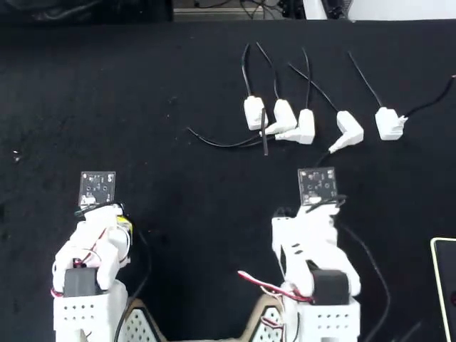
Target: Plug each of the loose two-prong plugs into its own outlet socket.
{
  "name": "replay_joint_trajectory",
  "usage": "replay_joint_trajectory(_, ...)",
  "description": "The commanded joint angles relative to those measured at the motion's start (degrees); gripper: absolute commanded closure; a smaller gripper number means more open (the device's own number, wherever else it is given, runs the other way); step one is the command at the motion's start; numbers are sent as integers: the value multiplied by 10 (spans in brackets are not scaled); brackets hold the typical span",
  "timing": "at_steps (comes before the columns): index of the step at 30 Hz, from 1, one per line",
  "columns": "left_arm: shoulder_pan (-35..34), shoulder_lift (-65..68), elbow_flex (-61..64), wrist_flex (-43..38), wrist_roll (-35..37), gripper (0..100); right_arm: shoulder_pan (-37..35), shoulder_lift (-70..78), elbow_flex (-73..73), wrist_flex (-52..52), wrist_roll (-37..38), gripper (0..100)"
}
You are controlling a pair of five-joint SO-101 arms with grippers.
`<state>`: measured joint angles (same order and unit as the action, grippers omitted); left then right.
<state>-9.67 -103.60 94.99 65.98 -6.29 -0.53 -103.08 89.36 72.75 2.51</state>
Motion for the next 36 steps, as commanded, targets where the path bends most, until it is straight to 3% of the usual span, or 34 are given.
replay_joint_trajectory(1, 7, -4, 9, -20, 3, 938, -10, -55, 30, -16, 2, 983)
replay_joint_trajectory(4, 1, -3, 24, -17, -1, 938, -9, -54, 71, -13, 2, 983)
replay_joint_trajectory(10, -9, -4, 24, 69, 1, 937, -9, -54, 71, 21, 2, 985)
replay_joint_trajectory(36, -13, -3, 24, 66, 1, 938, -9, -54, 71, 21, 2, 985)
